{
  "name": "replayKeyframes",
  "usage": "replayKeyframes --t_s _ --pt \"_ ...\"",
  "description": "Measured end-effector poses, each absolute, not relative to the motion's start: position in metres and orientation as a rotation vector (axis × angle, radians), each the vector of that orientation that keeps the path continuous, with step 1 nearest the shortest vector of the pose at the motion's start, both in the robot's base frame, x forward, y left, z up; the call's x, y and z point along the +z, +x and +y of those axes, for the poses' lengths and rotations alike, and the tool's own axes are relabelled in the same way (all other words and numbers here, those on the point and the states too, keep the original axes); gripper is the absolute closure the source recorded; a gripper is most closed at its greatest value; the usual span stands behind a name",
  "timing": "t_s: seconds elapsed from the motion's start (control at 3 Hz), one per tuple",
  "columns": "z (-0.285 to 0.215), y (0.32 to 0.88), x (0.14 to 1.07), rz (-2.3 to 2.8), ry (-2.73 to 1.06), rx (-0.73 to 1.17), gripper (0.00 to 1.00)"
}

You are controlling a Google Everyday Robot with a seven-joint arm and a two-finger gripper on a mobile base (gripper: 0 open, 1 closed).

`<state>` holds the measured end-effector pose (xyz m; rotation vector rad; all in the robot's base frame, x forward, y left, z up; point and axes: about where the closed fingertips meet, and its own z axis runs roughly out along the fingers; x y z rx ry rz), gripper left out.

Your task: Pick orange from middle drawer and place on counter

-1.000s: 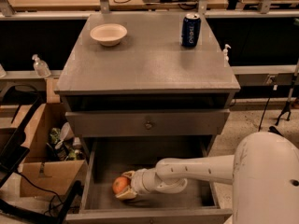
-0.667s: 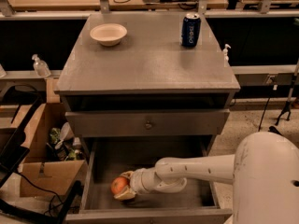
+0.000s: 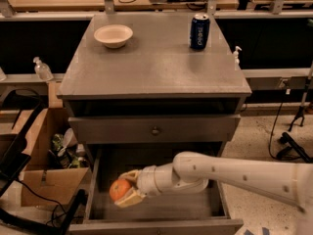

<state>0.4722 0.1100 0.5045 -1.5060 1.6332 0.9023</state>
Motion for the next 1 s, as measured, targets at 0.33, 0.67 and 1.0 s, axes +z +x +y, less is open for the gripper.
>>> replayKeyframes --t_s 0.33,0.67,1.0 --pt "0.074 0.459 0.609 1.563 -1.434 0.933 1.0" --pt "0.035 0.472 0.704 1.553 -1.305 0.884 1.0" --pt "0.012 0.504 0.79 1.556 -1.159 0.819 1.0"
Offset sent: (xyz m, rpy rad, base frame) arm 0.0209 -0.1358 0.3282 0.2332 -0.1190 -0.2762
